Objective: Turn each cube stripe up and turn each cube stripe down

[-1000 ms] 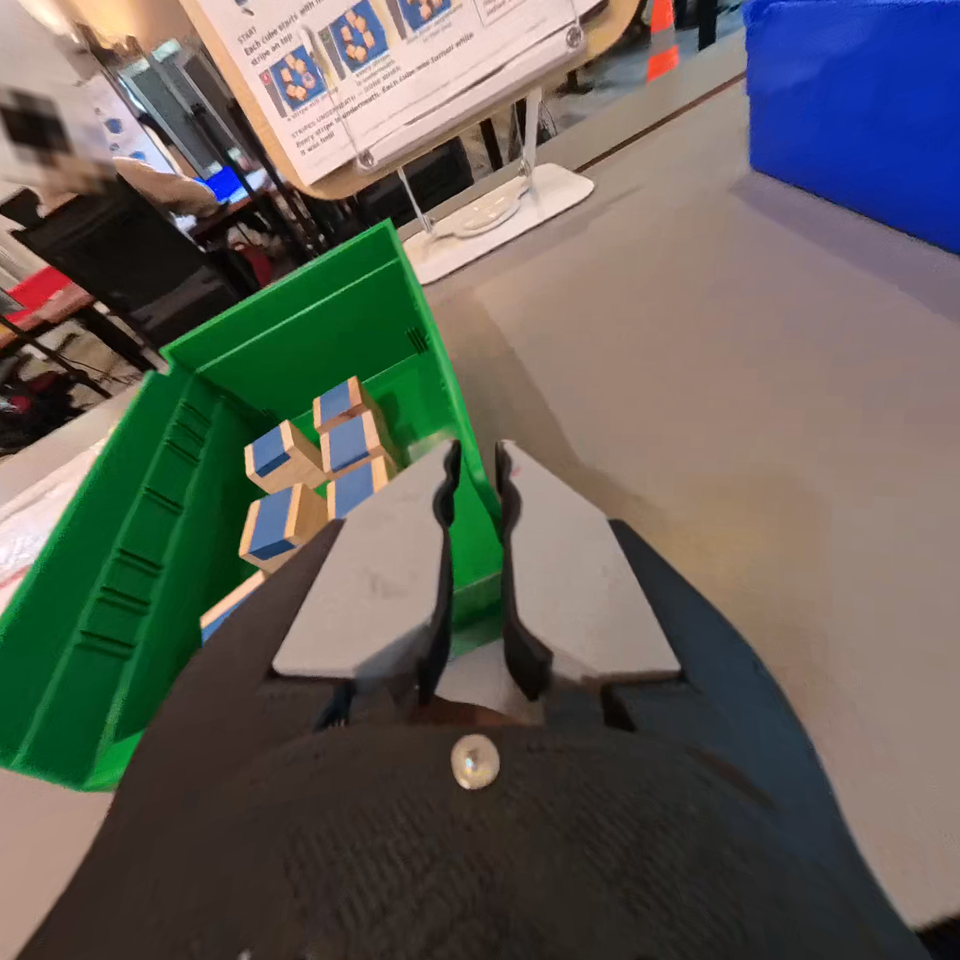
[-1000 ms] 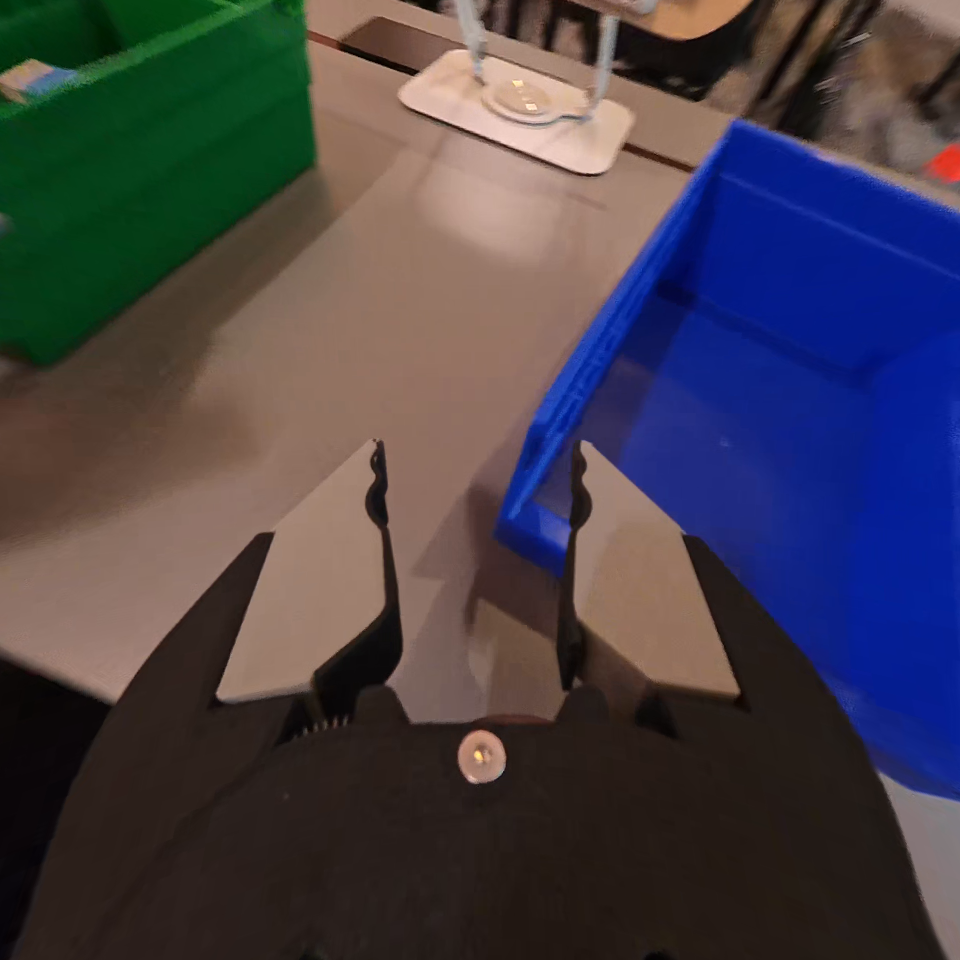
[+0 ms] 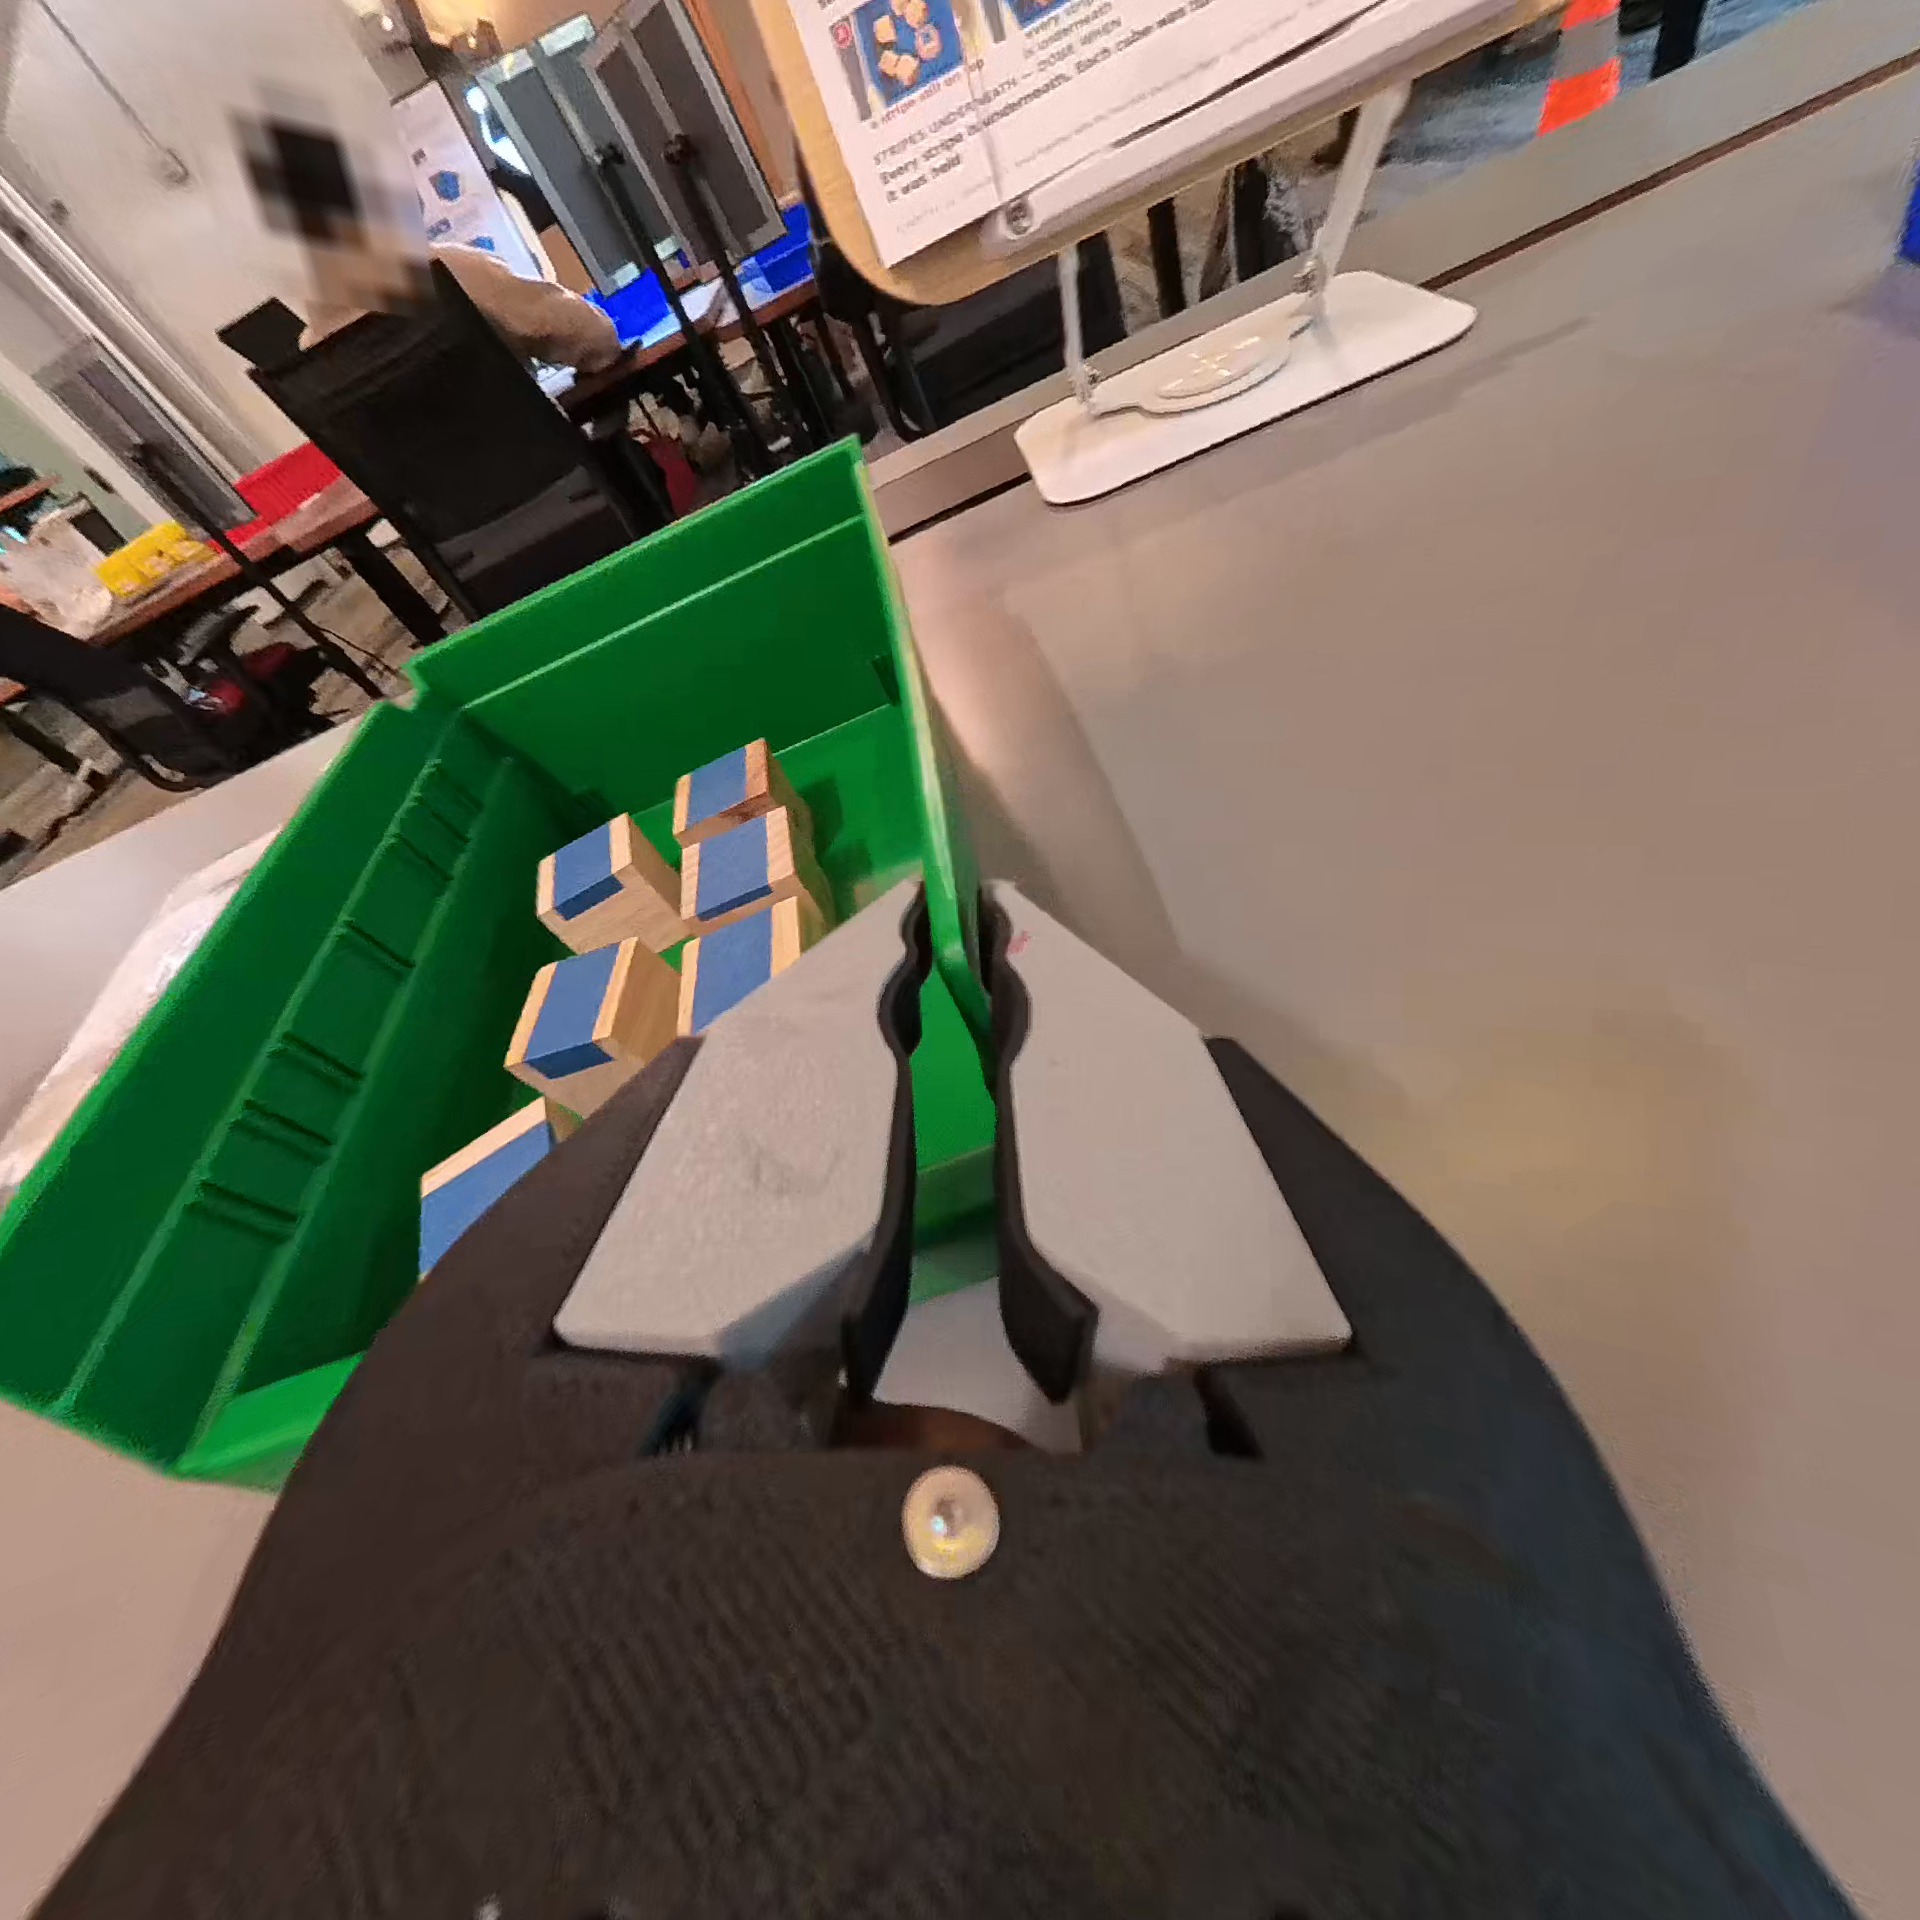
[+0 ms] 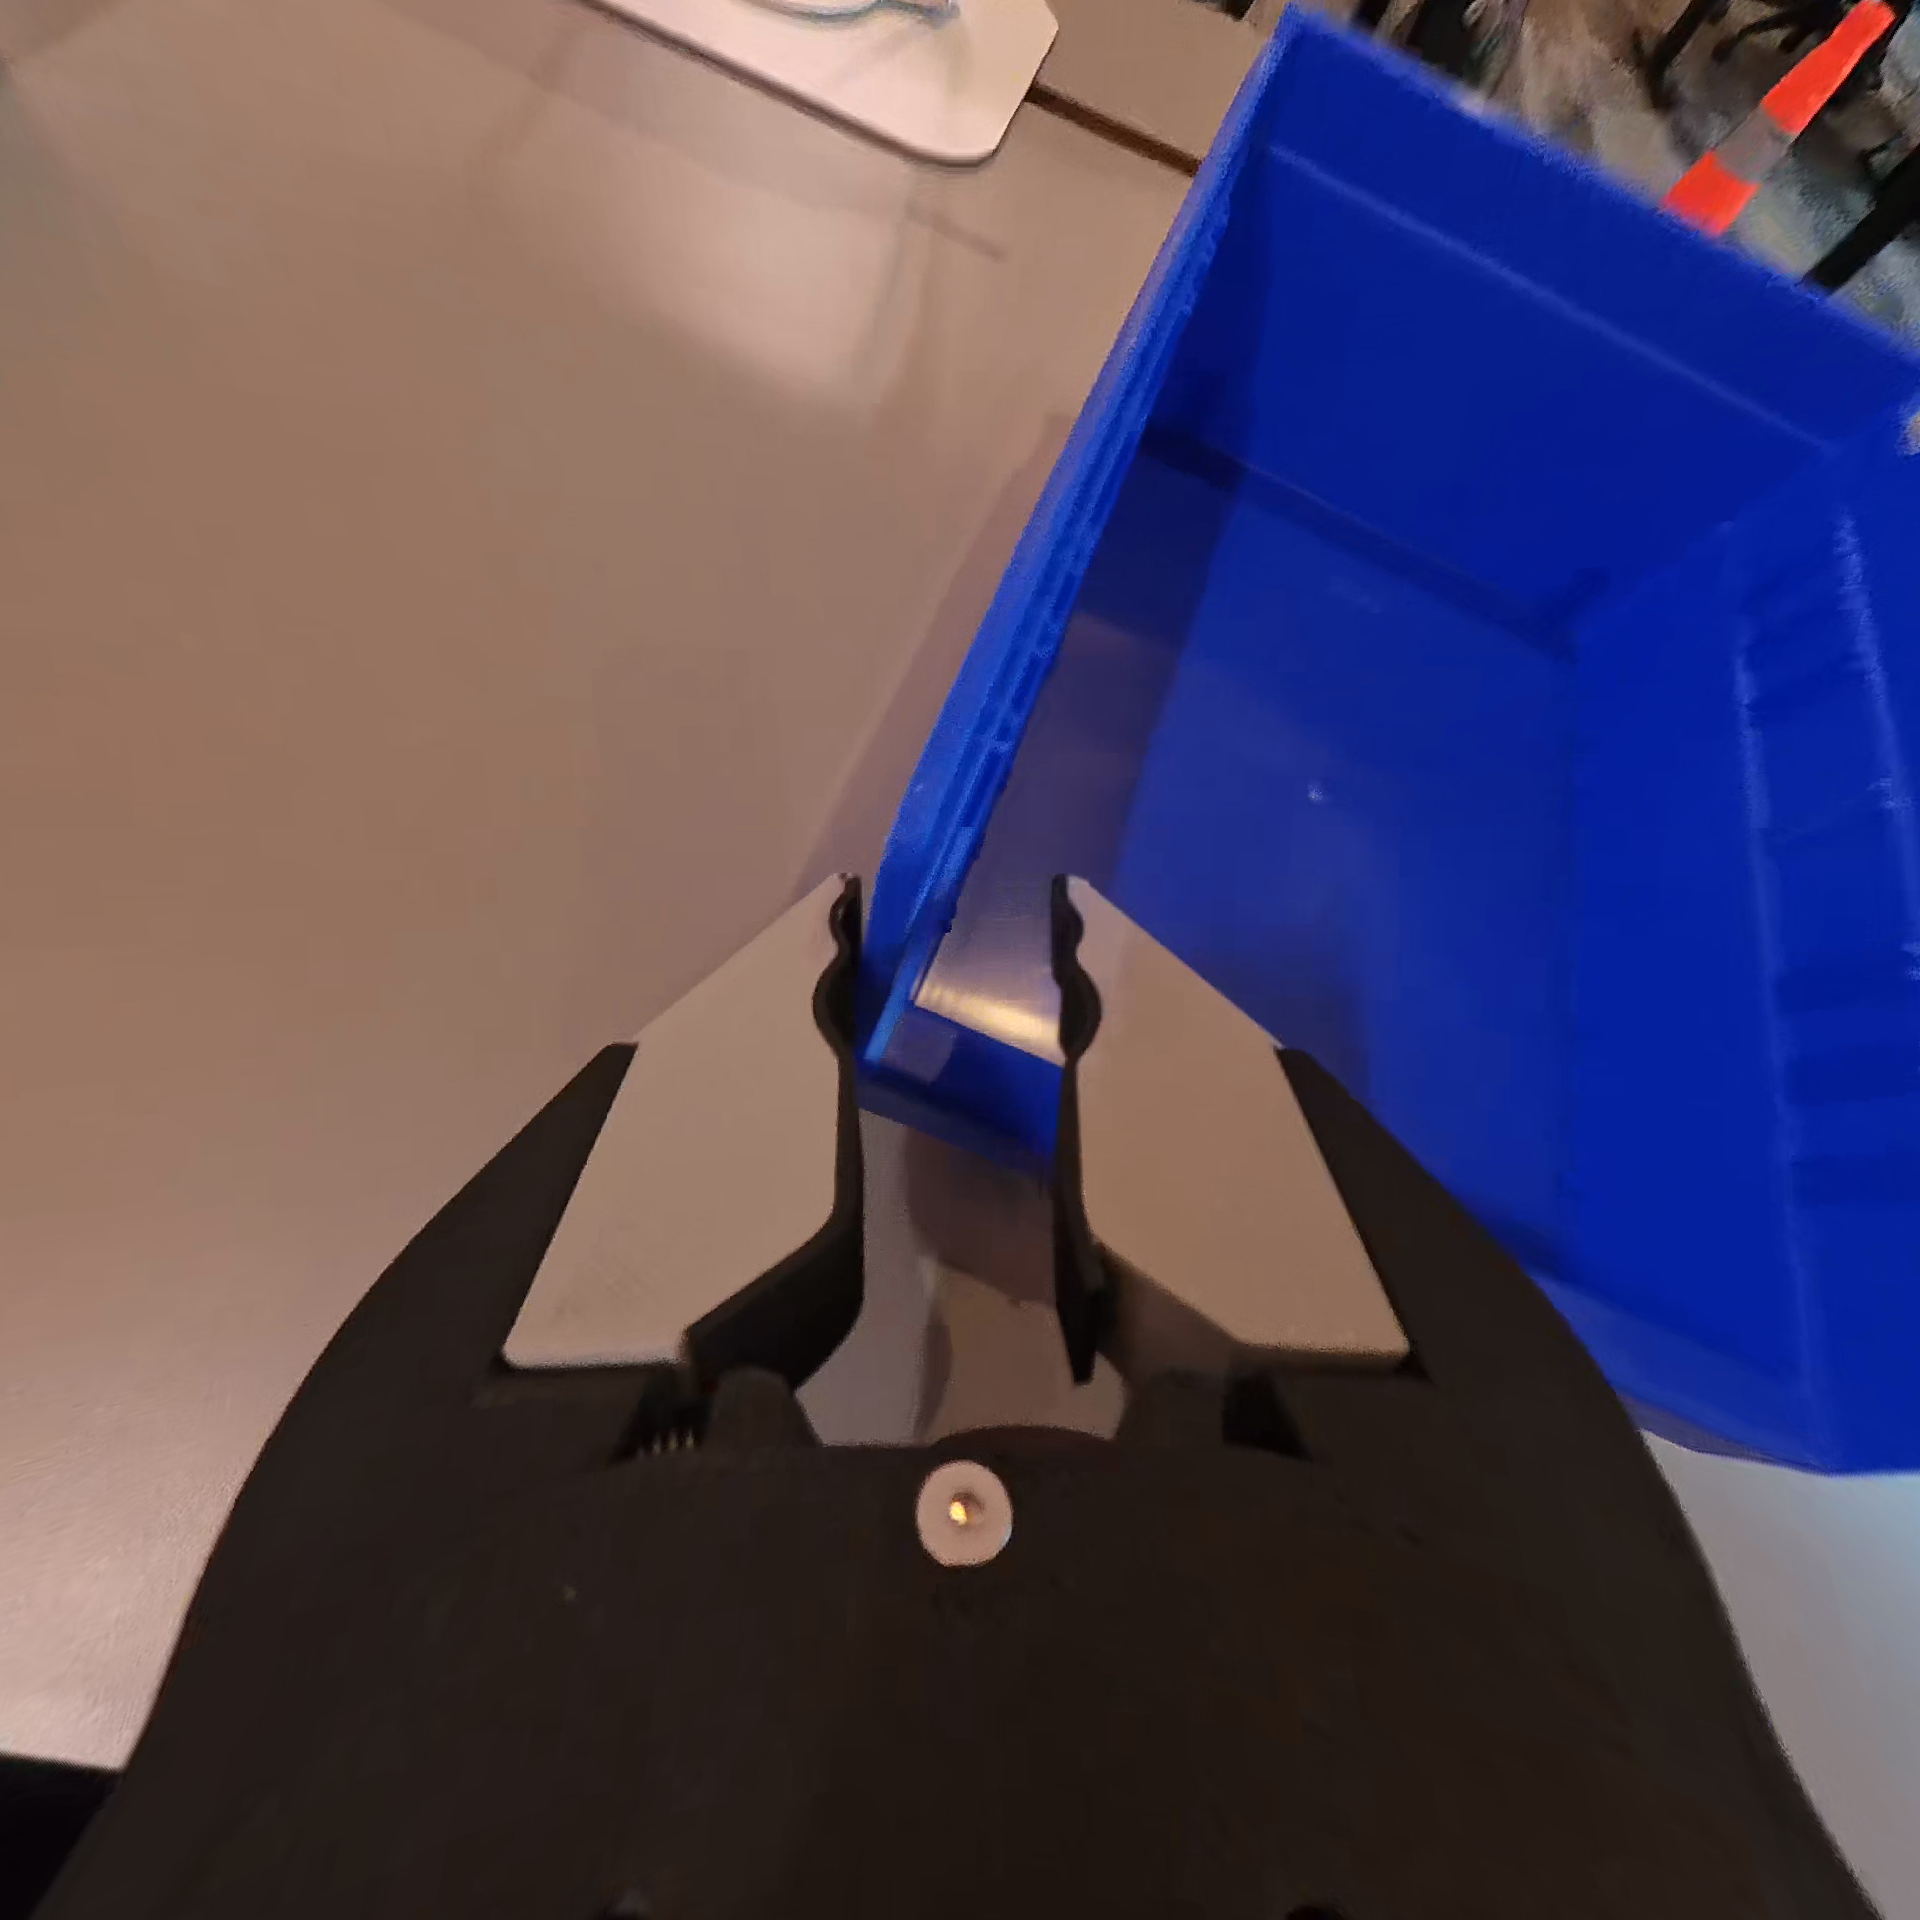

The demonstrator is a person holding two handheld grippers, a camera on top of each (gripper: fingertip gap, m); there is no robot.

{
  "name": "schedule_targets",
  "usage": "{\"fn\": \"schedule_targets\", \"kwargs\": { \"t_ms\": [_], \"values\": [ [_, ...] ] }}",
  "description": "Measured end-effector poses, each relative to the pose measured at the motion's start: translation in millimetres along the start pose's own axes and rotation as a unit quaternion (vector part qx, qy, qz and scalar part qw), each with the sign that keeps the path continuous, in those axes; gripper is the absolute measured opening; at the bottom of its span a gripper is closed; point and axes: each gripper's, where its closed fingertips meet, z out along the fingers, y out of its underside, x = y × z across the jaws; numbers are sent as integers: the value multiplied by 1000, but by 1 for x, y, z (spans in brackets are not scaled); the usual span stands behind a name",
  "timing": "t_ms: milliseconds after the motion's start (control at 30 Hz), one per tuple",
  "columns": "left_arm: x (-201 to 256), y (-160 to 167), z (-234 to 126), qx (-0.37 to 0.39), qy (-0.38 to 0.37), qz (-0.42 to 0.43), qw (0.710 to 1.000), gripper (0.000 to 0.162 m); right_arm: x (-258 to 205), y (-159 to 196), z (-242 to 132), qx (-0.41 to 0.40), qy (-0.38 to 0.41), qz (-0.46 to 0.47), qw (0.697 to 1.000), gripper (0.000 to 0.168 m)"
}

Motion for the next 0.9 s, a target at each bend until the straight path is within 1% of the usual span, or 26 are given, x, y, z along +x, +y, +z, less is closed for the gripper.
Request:
{"fn": "schedule_targets", "kwargs": {
  "t_ms": [67, 100, 167, 200, 233, 267, 333, 367, 467, 567, 700, 900],
  "values": [
    [-9, 4, 2, -4, -7, -7, 1000, 4, 5, -10, -14, 16, 4, 3, 1000, 37],
    [-9, 4, 0, -4, -1, -17, 1000, 6, 2, -15, -24, 26, -10, 8, 1000, 37],
    [1, -5, -13, 15, 45, -41, 998, 32, -17, -28, -46, 53, -68, 7, 996, 44],
    [5, -14, -24, 31, 63, -46, 996, 39, -28, -35, -59, 65, -102, 4, 993, 50],
    [8, -24, -35, 52, 76, -47, 995, 35, -37, -40, -70, 78, -130, 6, 988, 56],
    [10, -35, -48, 76, 89, -46, 992, 34, -44, -45, -81, 89, -153, 8, 984, 57],
    [16, -52, -71, 99, 122, -34, 987, 36, -54, -50, -96, 103, -186, 8, 977, 61],
    [19, -57, -81, 103, 139, -30, 985, 40, -57, -50, -101, 105, -193, 8, 976, 63],
    [22, -63, -104, 125, 164, -25, 978, 40, -65, -47, -110, 105, -203, -4, 974, 63],
    [20, -62, -112, 124, 163, -19, 979, 42, -64, -47, -119, 108, -196, -21, 975, 65],
    [23, -64, -116, 128, 171, -12, 977, 43, -59, -55, -136, 137, -191, -16, 972, 64],
    [2, -60, -113, 123, 155, -35, 980, 43, -44, -60, -148, 162, -181, 0, 970, 62]
  ]
}}
